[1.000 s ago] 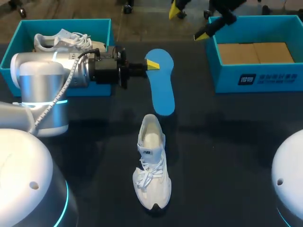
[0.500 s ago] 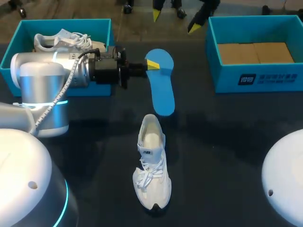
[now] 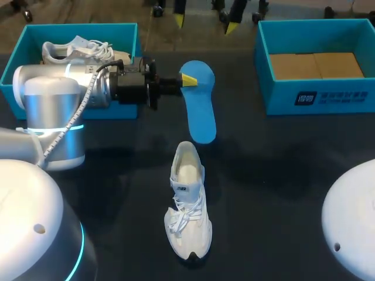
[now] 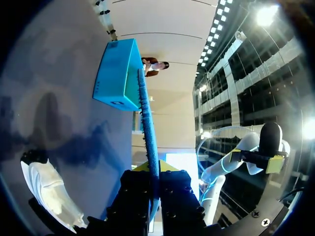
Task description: Take the shoe out of the shoebox, open the shoe tongue, remove and reinsert the insole, then place the shoe into the shoebox
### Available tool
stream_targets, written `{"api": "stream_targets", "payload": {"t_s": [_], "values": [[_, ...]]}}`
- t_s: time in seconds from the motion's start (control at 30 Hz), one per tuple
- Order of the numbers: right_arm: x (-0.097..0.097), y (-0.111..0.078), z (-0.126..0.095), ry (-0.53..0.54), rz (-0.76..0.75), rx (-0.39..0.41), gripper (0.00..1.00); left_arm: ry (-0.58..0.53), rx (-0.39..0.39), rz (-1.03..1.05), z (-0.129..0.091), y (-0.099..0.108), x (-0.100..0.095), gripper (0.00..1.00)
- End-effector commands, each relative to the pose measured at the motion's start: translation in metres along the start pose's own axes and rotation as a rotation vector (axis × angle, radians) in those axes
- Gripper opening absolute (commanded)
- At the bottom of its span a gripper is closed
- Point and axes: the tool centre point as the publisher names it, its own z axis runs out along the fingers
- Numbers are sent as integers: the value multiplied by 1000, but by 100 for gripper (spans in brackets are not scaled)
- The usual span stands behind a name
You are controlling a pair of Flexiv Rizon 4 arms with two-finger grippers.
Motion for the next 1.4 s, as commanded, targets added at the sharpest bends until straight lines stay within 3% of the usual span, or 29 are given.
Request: {"api": "stream_targets", "payload": {"t_s": [0.03,0.23,0.53,0.87,1.13,1.4], "values": [[-4,-4,6,109,9,-26,100,-2,-1,0,0,0,0,0],[-23,-2,17,345,20,-17,100,-2,-1,0,0,0,0,0],[-46,2,28,550,87,-14,100,-2,-1,0,0,0,0,0],[-59,2,32,800,103,-28,100,-2,-1,0,0,0,0,0],[-66,4,45,935,127,2,100,-2,-1,0,0,0,0,0],[-75,2,59,1070,119,-16,100,-2,-1,0,0,0,0,0]]}}
